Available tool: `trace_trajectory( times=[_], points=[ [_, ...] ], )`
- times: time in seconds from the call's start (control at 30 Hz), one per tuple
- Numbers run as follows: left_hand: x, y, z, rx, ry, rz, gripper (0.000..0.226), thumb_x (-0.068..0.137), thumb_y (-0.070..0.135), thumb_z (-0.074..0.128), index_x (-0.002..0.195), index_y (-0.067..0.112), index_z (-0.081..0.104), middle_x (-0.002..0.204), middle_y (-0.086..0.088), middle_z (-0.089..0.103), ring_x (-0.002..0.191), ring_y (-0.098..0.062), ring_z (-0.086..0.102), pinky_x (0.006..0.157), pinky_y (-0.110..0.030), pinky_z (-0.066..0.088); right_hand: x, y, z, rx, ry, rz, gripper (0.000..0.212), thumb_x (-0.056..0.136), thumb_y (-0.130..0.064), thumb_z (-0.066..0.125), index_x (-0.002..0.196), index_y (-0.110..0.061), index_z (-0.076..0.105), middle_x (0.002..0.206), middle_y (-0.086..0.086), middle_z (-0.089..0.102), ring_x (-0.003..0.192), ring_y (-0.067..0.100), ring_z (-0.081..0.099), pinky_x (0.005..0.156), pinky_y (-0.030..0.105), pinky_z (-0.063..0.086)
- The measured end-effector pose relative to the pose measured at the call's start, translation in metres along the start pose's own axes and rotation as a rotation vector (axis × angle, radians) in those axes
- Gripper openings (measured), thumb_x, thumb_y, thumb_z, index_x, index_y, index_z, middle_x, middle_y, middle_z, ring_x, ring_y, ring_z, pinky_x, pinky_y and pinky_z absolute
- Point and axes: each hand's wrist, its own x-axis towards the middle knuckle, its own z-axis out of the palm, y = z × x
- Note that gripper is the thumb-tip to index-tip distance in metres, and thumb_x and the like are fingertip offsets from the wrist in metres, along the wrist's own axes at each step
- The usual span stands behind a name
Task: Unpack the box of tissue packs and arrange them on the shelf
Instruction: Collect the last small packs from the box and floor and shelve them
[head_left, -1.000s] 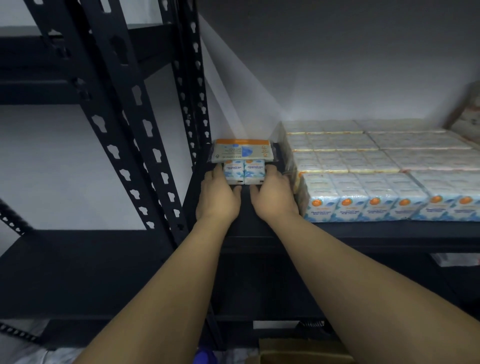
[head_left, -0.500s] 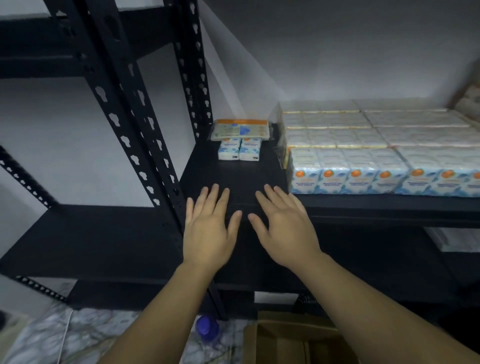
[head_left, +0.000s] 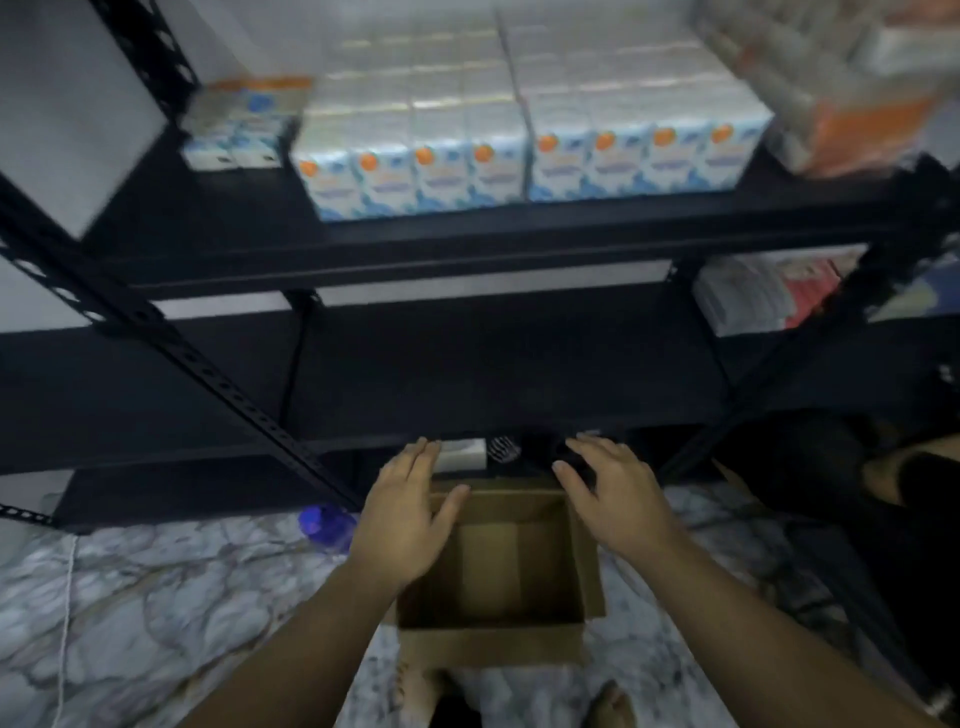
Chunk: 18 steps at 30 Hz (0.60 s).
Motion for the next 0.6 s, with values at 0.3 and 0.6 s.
trace_trajectory(
  times=[0.3,0.6],
  points=[
    [-0.012,0.082,0.165,-0.03,-0.342,0.001,0.066,0.102,0.054,0.053,0.156,0.018,0.039,0.153,-0.002,0.046,0.143,-0.024,0.04,0.116,-0.036,0.036,-0.083,0.178,0.016,0.086,-0.104,0.396,0.042,0.102,-0.042,0.057,0.124,-0.009,0.072,0.118,0.012,0.072,0.108,0.03,0.066,0.089,0.036,0.053],
    [0.042,0.099,0.333,-0.087,-0.472,-0.049,0.055,0.1,0.049,0.061,0.142,0.016,0.049,0.14,-0.006,0.055,0.124,-0.027,0.056,0.094,-0.035,0.045,-0.081,0.301,0.102,0.139,-0.09,0.636,0.059,0.101,-0.053,0.056,0.148,-0.018,0.055,0.15,0.005,0.057,0.13,0.027,0.059,0.105,0.038,0.049]
  ],
)
